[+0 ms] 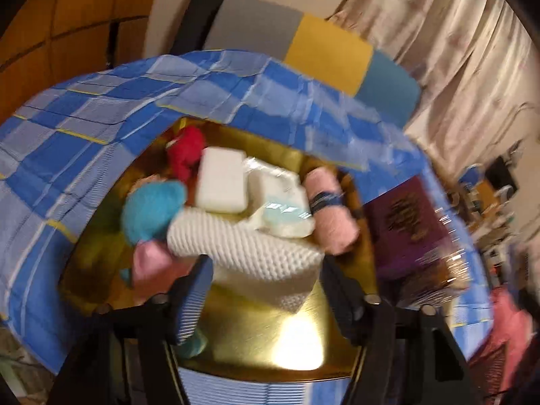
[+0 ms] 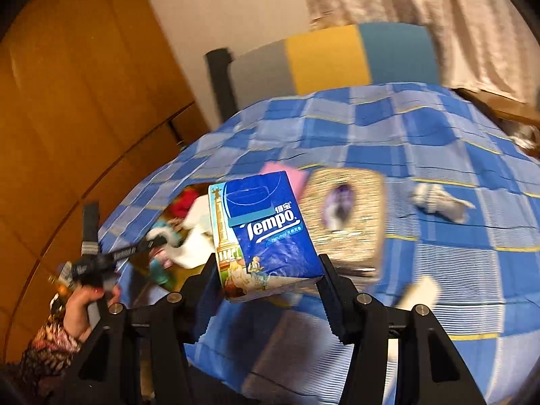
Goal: Organize soft objects
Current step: 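Lower the white mesh sponge into the gold tray and open the left tool, then lower the blue Tempo pack into the gold tray and open the right tool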
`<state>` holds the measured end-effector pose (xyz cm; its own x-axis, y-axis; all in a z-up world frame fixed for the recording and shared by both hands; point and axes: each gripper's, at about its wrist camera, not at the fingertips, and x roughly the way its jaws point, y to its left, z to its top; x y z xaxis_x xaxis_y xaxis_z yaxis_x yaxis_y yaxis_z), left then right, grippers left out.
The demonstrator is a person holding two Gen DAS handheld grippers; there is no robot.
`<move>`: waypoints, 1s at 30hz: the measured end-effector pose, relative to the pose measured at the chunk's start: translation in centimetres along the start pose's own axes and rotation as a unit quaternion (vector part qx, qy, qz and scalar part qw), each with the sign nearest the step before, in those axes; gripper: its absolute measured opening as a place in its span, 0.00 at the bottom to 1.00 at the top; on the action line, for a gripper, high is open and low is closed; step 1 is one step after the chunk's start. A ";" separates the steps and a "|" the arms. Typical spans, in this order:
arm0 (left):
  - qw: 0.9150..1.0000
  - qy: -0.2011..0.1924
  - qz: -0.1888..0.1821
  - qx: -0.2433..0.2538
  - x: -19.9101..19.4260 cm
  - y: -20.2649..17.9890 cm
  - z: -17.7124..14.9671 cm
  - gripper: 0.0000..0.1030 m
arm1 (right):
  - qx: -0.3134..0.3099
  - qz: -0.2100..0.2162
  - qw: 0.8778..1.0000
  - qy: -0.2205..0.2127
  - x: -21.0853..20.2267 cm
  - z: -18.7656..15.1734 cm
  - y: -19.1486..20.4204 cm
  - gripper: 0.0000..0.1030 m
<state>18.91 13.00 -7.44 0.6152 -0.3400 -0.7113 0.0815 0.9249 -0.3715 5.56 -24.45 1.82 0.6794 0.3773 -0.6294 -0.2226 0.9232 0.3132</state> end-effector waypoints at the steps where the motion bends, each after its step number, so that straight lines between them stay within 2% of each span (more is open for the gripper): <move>1: 1.000 0.000 -0.005 -0.015 -0.3 0.4 0.4 0.66 | -0.007 0.006 1.000 0.006 0.7 -0.1 0.9 0.54; 3: 1.000 -0.003 0.007 -0.023 -0.8 0.7 0.9 0.66 | -0.014 0.017 1.000 0.020 2.2 -0.4 2.3 0.54; 6: 0.999 -0.031 0.030 -0.026 -2.3 1.2 0.7 0.66 | -0.021 0.032 0.999 0.038 3.8 -0.9 3.7 0.54; 12: 0.993 -0.082 0.076 -0.028 -5.6 1.2 -2.7 0.66 | -0.046 0.045 0.995 0.073 7.5 -1.7 7.0 0.54; 15: 0.992 -0.093 0.074 -0.044 -6.4 1.3 -4.8 0.66 | -0.056 0.047 0.994 0.087 9.4 -1.8 8.4 0.54; 19: 0.988 -0.102 0.092 -0.066 -6.7 1.3 -7.0 0.66 | -0.063 0.044 0.992 0.105 12.8 -1.4 10.3 0.54; 25: 0.981 -0.118 0.113 -0.107 -7.6 2.7 -7.8 0.66 | -0.050 0.010 0.991 0.122 17.1 -0.9 12.1 0.55; 30: 0.978 -0.121 0.120 -0.123 -7.8 3.5 -7.7 0.66 | -0.067 -0.054 0.989 0.117 19.3 -0.8 13.1 0.55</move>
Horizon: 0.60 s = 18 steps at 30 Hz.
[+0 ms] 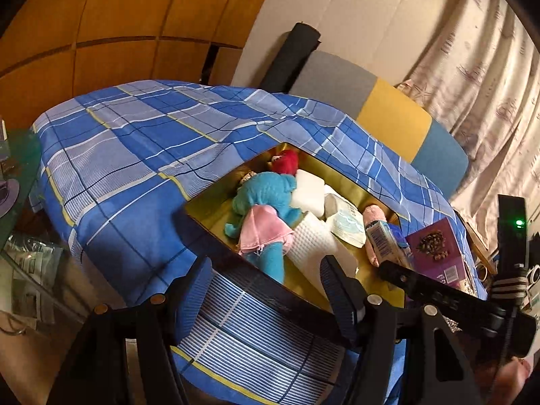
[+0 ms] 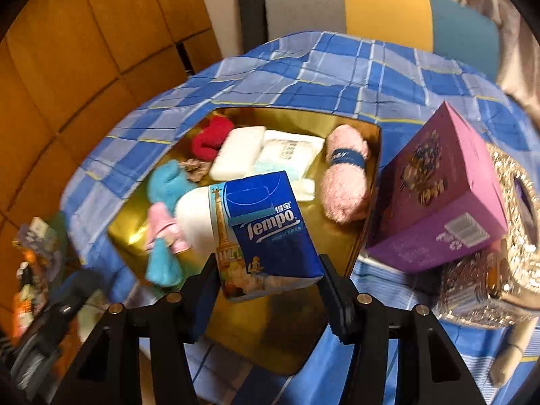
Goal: Organize soft objects
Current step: 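Lower the blue Tempo pack into the gold tray and open the right tool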
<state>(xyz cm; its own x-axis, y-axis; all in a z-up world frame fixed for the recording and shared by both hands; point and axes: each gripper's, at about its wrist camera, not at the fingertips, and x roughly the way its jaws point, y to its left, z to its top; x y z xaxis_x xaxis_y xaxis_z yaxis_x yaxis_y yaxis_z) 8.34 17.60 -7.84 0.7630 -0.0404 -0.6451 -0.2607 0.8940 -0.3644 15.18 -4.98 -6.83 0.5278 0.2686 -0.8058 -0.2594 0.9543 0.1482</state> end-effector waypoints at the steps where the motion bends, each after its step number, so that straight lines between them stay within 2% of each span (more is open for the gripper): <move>1: 1.000 0.001 0.002 -0.001 0.0 0.0 -0.1 0.66 | -0.004 -0.013 1.000 -0.003 0.2 0.2 0.2 0.55; 8: 1.000 0.016 0.003 -0.001 0.6 0.1 -0.5 0.66 | -0.034 -0.094 0.995 -0.009 2.4 1.2 1.3 0.56; 9: 1.000 0.017 0.001 0.001 0.6 0.1 -0.5 0.66 | -0.039 -0.096 0.995 -0.009 2.5 1.2 1.5 0.56; 12: 1.000 0.021 -0.004 0.000 0.7 0.0 -0.6 0.66 | -0.043 -0.082 0.995 -0.020 1.6 0.8 1.7 0.57; 14: 1.000 0.024 -0.017 -0.001 0.8 0.0 -0.8 0.66 | -0.037 -0.059 0.997 -0.039 0.0 0.3 1.5 0.60; 18: 0.999 0.032 -0.030 0.006 1.0 -0.5 -1.1 0.66 | -0.016 -0.038 0.997 -0.067 -2.8 -0.8 0.4 0.62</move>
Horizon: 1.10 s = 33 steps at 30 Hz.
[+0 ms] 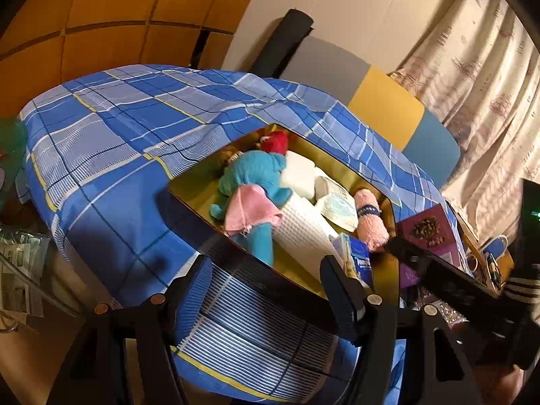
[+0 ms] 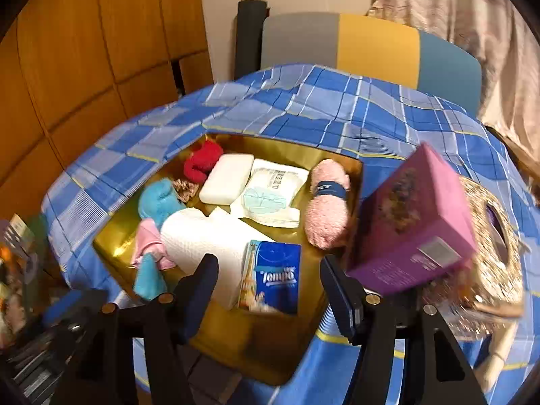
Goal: Organize soft objects
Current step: 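Lower the blue Tempo pack into the gold tray and open the right tool, then withdraw both tools from the gold tray toward the remaining items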
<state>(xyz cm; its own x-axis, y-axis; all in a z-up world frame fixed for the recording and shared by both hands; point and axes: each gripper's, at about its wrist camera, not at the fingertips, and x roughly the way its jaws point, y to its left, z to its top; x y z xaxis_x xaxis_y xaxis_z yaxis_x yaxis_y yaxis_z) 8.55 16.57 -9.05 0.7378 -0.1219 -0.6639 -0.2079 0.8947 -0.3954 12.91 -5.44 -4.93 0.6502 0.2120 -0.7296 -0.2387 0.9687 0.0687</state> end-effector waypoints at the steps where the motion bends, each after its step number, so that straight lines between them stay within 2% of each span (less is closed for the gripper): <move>1: 1.000 0.001 -0.003 0.003 0.0 -0.2 -0.1 0.66 | 0.005 0.004 1.000 -0.003 -0.5 -0.2 -0.3 0.62; 7: 1.000 0.006 -0.017 0.024 0.0 -1.5 -0.8 0.66 | 0.033 0.013 0.999 -0.021 -4.1 -1.5 -2.6 0.63; 11: 0.998 0.021 -0.042 0.045 0.3 -2.7 -1.5 0.66 | 0.038 0.014 0.999 -0.027 -6.3 -2.6 -4.3 0.64; 16: 0.994 0.034 -0.062 0.087 0.3 -4.9 -2.9 0.66 | 0.068 -0.005 0.997 -0.024 -8.6 -4.7 -8.0 0.65; 20: 0.987 0.041 -0.085 0.128 0.0 -7.0 -4.3 0.66 | 0.108 -0.029 0.994 -0.016 -9.8 -6.7 -11.8 0.65; 26: 0.968 0.065 -0.139 0.200 -0.4 -11.1 -7.4 0.66 | 0.186 -0.082 0.979 0.000 -11.0 -10.2 -18.9 0.65; 33: 0.944 0.096 -0.178 0.262 -0.6 -17.3 -10.8 0.66 | 0.279 -0.125 0.952 0.017 -12.2 -14.3 -27.4 0.65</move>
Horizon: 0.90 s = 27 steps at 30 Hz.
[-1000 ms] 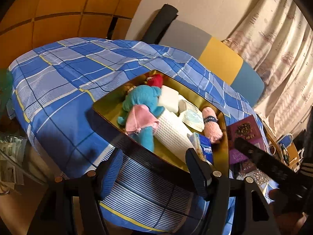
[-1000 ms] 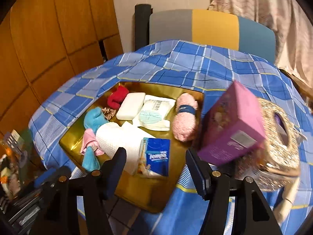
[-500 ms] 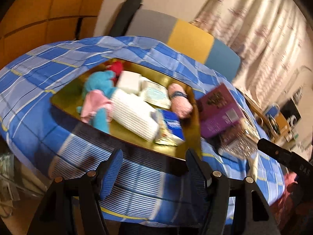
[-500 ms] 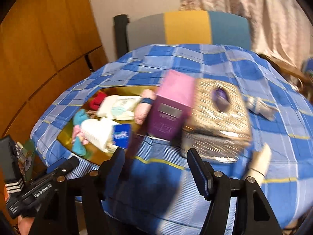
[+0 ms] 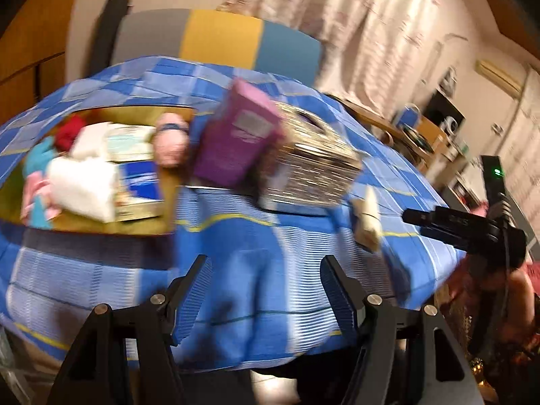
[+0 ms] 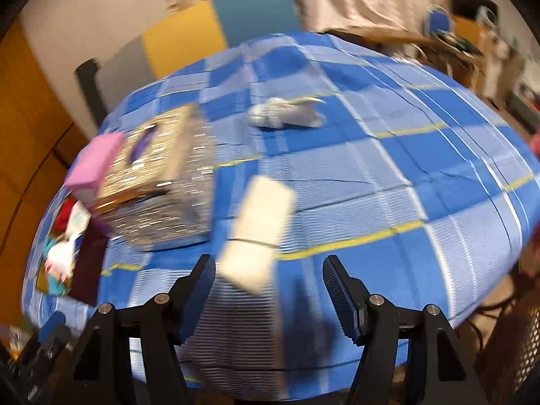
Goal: Organize soft objects
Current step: 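Withdraw both tools from the gold tray toward the remaining items, then grasp the beige gauze roll with the left tool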
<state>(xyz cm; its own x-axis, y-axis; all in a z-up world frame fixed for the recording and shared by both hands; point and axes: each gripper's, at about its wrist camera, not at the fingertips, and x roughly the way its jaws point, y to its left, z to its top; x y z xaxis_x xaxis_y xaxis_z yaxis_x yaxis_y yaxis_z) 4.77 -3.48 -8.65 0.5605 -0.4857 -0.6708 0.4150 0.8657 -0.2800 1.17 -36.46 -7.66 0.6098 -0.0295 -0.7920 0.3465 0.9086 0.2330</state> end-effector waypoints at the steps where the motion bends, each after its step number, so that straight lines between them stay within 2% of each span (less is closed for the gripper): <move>1: 1.000 0.004 -0.004 0.007 0.4 -1.0 0.2 0.66 | 0.010 -0.004 1.000 -0.001 0.1 0.1 -1.1 0.65; 6: 0.996 0.034 -0.024 0.074 3.8 -7.2 1.7 0.66 | 0.045 -0.022 0.999 -0.014 0.0 0.9 -5.4 0.65; 12: 0.988 0.073 -0.027 0.133 9.0 -12.9 2.8 0.66 | 0.054 -0.029 0.998 -0.009 0.1 1.5 -8.6 0.65; 16: 0.985 0.091 -0.022 0.146 11.8 -14.9 3.3 0.66 | 0.060 -0.026 0.998 -0.005 0.0 1.3 -10.3 0.66; 21: 0.983 0.111 0.004 0.148 15.4 -16.7 3.9 0.66 | 0.075 -0.018 0.997 -0.008 0.1 1.2 -11.7 0.66; 27: 0.978 0.121 0.021 0.170 18.0 -17.5 3.5 0.66 | 0.083 -0.009 0.996 -0.007 0.3 1.5 -12.6 0.66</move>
<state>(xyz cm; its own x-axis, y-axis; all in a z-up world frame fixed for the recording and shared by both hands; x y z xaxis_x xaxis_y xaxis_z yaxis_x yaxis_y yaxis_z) 10.12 -27.82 -13.46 0.4139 -0.3722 -0.8308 0.6321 0.7742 -0.0319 -1.92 -48.51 -9.97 0.6124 -0.0522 -0.7889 0.4700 0.8263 0.3102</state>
